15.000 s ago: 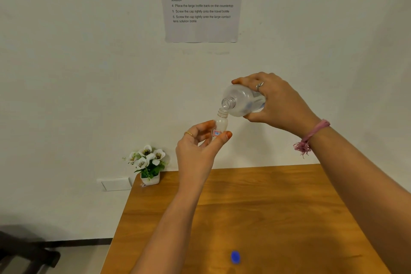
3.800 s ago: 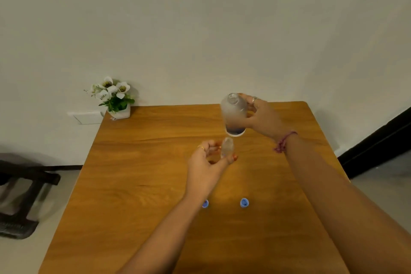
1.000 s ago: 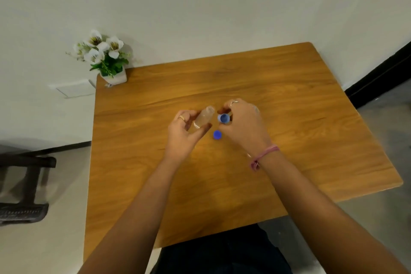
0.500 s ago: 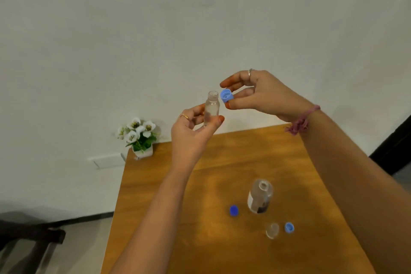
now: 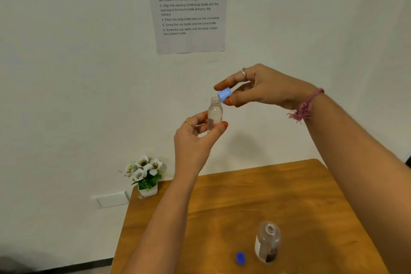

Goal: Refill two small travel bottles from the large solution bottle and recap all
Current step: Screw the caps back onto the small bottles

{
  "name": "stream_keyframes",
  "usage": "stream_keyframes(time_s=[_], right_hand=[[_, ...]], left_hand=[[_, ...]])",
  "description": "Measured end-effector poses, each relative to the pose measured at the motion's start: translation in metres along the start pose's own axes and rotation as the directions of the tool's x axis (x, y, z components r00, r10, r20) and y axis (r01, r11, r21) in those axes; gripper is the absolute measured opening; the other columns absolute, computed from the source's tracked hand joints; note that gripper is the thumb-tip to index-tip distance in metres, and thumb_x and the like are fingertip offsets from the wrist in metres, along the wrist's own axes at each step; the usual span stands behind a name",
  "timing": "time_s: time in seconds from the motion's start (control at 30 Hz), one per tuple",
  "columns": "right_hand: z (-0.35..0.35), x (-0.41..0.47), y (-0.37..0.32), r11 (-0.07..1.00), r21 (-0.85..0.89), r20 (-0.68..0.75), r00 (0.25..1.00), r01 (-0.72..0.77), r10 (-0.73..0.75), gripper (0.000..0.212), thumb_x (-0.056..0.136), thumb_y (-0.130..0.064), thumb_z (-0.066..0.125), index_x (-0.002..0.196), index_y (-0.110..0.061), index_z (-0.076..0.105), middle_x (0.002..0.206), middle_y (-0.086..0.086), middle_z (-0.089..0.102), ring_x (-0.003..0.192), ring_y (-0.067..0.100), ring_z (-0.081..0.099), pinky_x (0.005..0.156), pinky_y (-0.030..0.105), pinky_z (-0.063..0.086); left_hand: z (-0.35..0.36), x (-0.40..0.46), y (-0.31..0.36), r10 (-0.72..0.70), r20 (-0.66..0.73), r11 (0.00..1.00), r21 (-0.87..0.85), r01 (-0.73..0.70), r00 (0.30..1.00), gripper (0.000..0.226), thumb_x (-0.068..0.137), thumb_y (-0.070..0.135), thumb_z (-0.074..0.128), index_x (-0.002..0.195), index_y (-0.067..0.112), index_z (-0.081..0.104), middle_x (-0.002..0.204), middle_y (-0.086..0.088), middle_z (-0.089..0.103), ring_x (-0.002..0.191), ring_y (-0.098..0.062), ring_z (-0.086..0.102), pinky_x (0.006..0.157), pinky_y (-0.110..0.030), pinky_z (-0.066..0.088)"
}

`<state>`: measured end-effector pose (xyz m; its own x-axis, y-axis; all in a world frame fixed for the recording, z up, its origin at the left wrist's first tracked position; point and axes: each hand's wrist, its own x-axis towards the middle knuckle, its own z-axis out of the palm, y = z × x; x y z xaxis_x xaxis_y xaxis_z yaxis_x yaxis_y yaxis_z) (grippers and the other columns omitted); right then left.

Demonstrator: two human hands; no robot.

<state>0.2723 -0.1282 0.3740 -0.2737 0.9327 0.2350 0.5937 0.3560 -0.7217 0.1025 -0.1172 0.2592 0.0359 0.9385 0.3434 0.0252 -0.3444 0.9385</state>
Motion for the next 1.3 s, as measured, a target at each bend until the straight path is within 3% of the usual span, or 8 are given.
stream_keyframes(time_s=[0.6, 0.7, 0.8, 0.9, 1.0, 1.13, 1.23, 1.3], right_hand=[[0.005, 0.017, -0.031, 0.857, -0.516, 0.000, 1.000, -0.007, 0.008, 0.055, 0.066, -0.069, 0.060, 0.092, -0.021, 0.070, 0.076, -0.011, 0.068, 0.062, 0.000, 0.061, 0.060, 0.016, 0.045], [-0.009, 0.008, -0.032, 0.936, -0.352, 0.106, 0.993, -0.017, 0.058, 0.068, 0.068, -0.062, 0.058, 0.128, -0.029, 0.054, 0.114, -0.017, 0.061, 0.089, 0.002, 0.064, 0.067, 0.017, 0.052], [-0.010, 0.005, -0.024, 0.954, -0.293, 0.164, 0.986, 0.065, -0.017, 0.036, 0.081, -0.032, 0.069, 0.116, -0.029, 0.063, 0.109, -0.015, 0.066, 0.086, 0.001, 0.065, 0.070, 0.015, 0.050], [0.008, 0.009, -0.019, 0.917, -0.398, -0.051, 0.999, -0.008, -0.013, 0.041, 0.068, -0.055, 0.071, 0.090, -0.021, 0.072, 0.073, -0.009, 0.066, 0.063, 0.005, 0.059, 0.062, 0.017, 0.043], [0.006, 0.002, -0.016, 0.922, -0.381, -0.002, 0.997, -0.071, 0.077, 0.071, 0.063, -0.067, 0.060, 0.119, -0.024, 0.060, 0.100, -0.013, 0.063, 0.082, -0.001, 0.059, 0.075, 0.017, 0.045], [0.010, -0.009, -0.006, 1.000, 0.011, 0.031, 0.999, 0.018, -0.018, 0.044, 0.076, -0.020, 0.075, 0.118, -0.016, 0.062, 0.107, -0.004, 0.068, 0.094, 0.003, 0.066, 0.081, 0.015, 0.051], [0.025, -0.004, -0.003, 0.991, -0.126, -0.144, 0.989, -0.044, 0.026, 0.049, 0.069, -0.047, 0.074, 0.110, -0.022, 0.064, 0.086, -0.003, 0.065, 0.076, 0.004, 0.060, 0.071, 0.018, 0.047], [0.021, -0.009, 0.001, 0.991, -0.085, 0.005, 0.994, -0.107, 0.108, 0.071, 0.069, -0.055, 0.064, 0.131, -0.026, 0.048, 0.113, -0.006, 0.061, 0.097, 0.004, 0.060, 0.082, 0.021, 0.045]], left_hand=[[-0.001, 0.001, 0.007, -0.009, 0.015, 1.000, 0.008, 0.009, 1.000, 0.045, 0.070, 0.035, 0.081, 0.112, 0.023, 0.068, 0.101, 0.002, 0.074, 0.095, -0.017, 0.070, 0.086, -0.045, 0.057], [0.000, 0.000, 0.006, -0.010, 0.009, 1.000, 0.000, 0.010, 1.000, 0.046, 0.072, 0.034, 0.081, 0.114, 0.022, 0.067, 0.103, 0.000, 0.073, 0.096, -0.020, 0.070, 0.087, -0.046, 0.057], [0.002, -0.002, 0.005, -0.017, 0.020, 1.000, -0.004, 0.017, 1.000, 0.048, 0.069, 0.035, 0.082, 0.113, 0.021, 0.068, 0.101, -0.001, 0.074, 0.096, -0.020, 0.070, 0.087, -0.046, 0.057], [0.006, -0.006, 0.002, -0.035, 0.022, 0.999, -0.023, 0.035, 0.999, 0.048, 0.070, 0.032, 0.082, 0.114, 0.018, 0.067, 0.102, -0.001, 0.074, 0.096, -0.019, 0.070, 0.086, -0.045, 0.057], [0.008, -0.009, 0.001, -0.052, 0.016, 0.998, -0.040, 0.053, 0.999, 0.041, 0.072, 0.029, 0.082, 0.109, 0.022, 0.066, 0.103, -0.002, 0.073, 0.097, -0.019, 0.069, 0.087, -0.044, 0.057], [0.010, -0.010, 0.001, -0.050, 0.025, 0.998, -0.039, 0.051, 0.998, 0.044, 0.071, 0.030, 0.082, 0.111, 0.021, 0.067, 0.103, -0.003, 0.073, 0.097, -0.020, 0.070, 0.087, -0.045, 0.057], [0.012, -0.013, -0.002, -0.058, 0.032, 0.997, -0.051, 0.059, 0.998, 0.047, 0.070, 0.031, 0.083, 0.113, 0.020, 0.067, 0.103, -0.003, 0.074, 0.097, -0.019, 0.070, 0.088, -0.045, 0.056], [0.012, -0.013, -0.003, -0.061, 0.027, 0.996, -0.057, 0.062, 0.998, 0.039, 0.070, 0.030, 0.083, 0.105, 0.027, 0.067, 0.102, -0.001, 0.074, 0.096, -0.018, 0.070, 0.088, -0.045, 0.056]])
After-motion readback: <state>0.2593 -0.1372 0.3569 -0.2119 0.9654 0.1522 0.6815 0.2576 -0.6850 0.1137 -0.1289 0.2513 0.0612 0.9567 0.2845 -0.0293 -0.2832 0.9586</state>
